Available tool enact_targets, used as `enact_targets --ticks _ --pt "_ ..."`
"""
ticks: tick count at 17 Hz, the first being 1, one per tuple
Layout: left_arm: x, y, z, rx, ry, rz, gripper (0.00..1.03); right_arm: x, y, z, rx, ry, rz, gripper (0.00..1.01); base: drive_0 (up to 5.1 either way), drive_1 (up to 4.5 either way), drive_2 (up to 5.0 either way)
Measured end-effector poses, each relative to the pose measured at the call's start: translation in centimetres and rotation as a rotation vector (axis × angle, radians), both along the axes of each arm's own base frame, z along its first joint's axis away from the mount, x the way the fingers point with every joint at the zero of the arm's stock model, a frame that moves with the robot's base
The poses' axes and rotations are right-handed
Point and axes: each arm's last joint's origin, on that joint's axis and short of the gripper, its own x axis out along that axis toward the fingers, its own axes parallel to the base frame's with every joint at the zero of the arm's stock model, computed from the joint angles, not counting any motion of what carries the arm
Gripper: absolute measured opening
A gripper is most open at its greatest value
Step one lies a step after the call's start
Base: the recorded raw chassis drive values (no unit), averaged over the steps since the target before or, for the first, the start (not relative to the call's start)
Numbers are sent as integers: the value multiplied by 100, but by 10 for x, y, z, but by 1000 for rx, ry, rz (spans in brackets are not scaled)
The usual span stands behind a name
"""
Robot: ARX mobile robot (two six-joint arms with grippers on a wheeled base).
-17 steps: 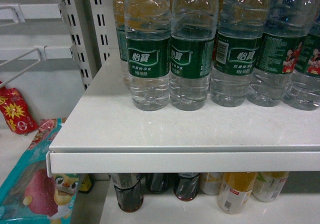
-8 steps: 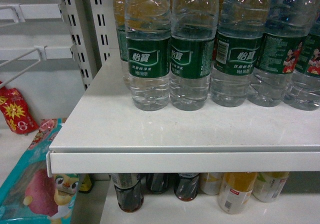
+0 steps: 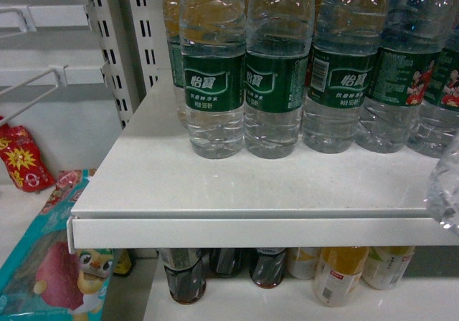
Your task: Move water from second to third shelf
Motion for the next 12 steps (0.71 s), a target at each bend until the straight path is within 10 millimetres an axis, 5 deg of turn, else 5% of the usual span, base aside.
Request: enact_targets --ticks 12 --pt "0 0 0 0 0 0 98 65 31 -10 -61 74 24 32 0 0 0"
